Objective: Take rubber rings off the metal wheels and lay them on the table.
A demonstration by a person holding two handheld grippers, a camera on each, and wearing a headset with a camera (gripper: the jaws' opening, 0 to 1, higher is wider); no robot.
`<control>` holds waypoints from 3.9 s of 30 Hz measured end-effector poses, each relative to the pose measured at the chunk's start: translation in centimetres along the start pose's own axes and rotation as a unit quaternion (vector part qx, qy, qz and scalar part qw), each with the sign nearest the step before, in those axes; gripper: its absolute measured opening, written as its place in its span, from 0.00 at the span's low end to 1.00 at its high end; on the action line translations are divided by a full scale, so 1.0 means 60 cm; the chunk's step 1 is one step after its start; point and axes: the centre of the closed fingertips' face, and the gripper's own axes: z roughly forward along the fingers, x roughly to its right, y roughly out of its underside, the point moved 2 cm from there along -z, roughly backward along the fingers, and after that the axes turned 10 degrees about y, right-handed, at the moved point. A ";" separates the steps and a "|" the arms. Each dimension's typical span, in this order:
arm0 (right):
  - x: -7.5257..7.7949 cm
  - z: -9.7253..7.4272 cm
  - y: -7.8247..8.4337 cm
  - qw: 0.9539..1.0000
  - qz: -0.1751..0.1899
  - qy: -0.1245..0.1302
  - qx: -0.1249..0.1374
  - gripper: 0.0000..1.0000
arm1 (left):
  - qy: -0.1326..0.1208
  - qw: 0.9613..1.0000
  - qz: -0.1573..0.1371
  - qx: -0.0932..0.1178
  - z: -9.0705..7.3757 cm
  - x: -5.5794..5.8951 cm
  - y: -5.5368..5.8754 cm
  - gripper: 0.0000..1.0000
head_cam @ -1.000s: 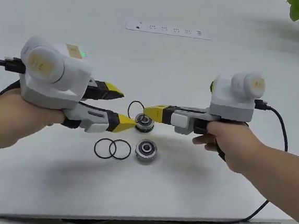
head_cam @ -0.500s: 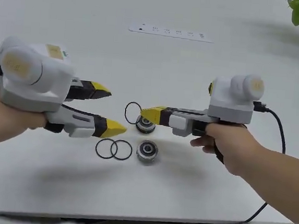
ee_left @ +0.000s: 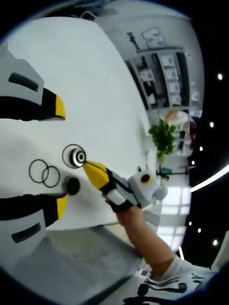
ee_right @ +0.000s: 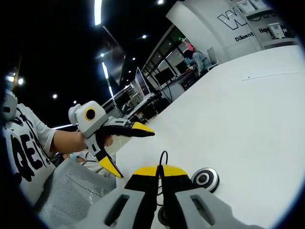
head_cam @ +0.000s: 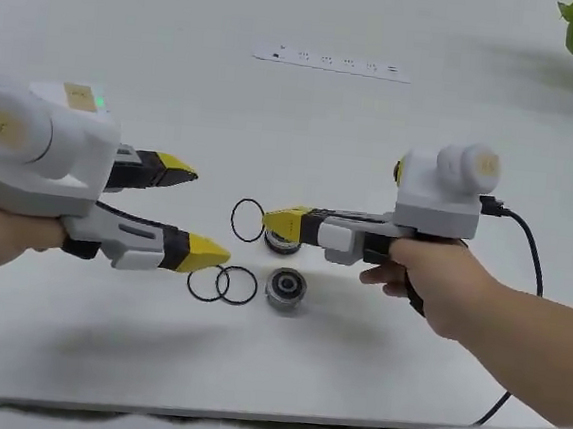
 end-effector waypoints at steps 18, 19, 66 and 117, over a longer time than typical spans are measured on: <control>-0.029 0.020 0.025 0.999 0.011 -0.033 -0.034 0.00 | -0.006 1.000 -0.011 -0.004 -0.019 0.011 0.022 0.66; -0.029 0.020 0.027 0.999 0.012 -0.035 -0.036 0.00 | -0.006 1.000 -0.011 -0.003 -0.020 0.012 0.022 0.66; 0.015 0.036 0.079 0.992 -0.001 0.022 -0.128 0.00 | 0.000 1.000 -0.027 -0.015 -0.016 0.020 0.044 0.65; 0.015 0.019 0.027 0.990 -0.108 0.028 -0.084 0.20 | 0.008 1.000 -0.024 -0.019 -0.006 0.022 0.031 0.65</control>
